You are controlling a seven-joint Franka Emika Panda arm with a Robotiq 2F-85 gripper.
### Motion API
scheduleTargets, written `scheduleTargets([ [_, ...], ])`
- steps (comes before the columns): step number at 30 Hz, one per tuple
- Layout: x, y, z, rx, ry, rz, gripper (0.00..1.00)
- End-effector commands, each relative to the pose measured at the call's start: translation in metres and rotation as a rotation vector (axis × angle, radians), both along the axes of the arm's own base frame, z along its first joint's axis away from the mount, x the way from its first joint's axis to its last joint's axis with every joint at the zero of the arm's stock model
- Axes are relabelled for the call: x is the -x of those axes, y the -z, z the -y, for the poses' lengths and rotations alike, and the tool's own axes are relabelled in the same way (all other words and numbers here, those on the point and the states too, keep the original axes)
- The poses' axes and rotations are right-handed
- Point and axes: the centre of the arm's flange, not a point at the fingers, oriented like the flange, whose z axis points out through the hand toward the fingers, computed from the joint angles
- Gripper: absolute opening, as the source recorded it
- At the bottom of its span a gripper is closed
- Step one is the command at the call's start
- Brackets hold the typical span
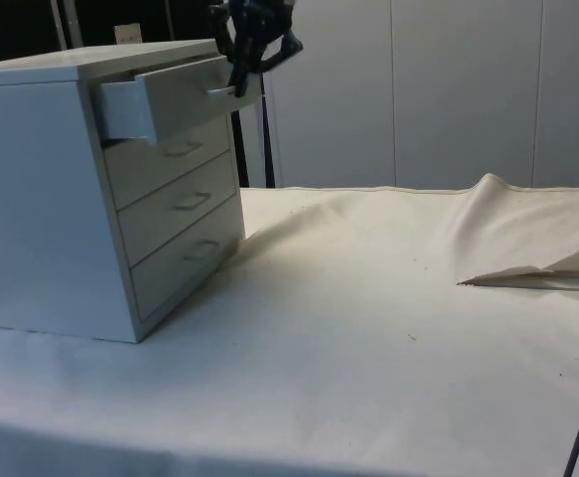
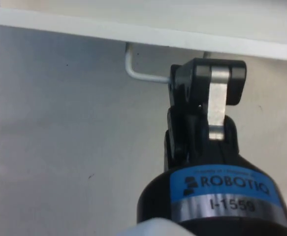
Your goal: Open the drawer, then close it.
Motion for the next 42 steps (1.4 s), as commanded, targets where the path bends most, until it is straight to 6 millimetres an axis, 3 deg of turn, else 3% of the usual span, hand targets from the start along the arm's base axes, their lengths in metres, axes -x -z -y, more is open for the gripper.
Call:
scheduleTargets([
  [1,0.007,-0.001,0.005,0.001,-0.002,0.012,0.00],
  [16,0.044,0.005,0.013,-0.036,-0.026,0.017,0.00],
  [18,0.039,0.005,0.010,-0.045,-0.027,0.010,0.00],
  [26,0.058,0.009,0.013,-0.048,-0.040,0.023,0.00],
  [27,0.048,0.008,0.011,-0.052,-0.036,0.014,0.00],
  [28,0.059,0.010,0.013,-0.048,-0.040,0.022,0.00],
  [34,0.065,0.011,0.010,-0.043,-0.054,0.018,0.00],
  [35,0.057,0.010,0.010,-0.058,-0.051,0.014,0.00],
  [42,0.072,0.012,0.001,-0.022,-0.070,0.014,0.00],
])
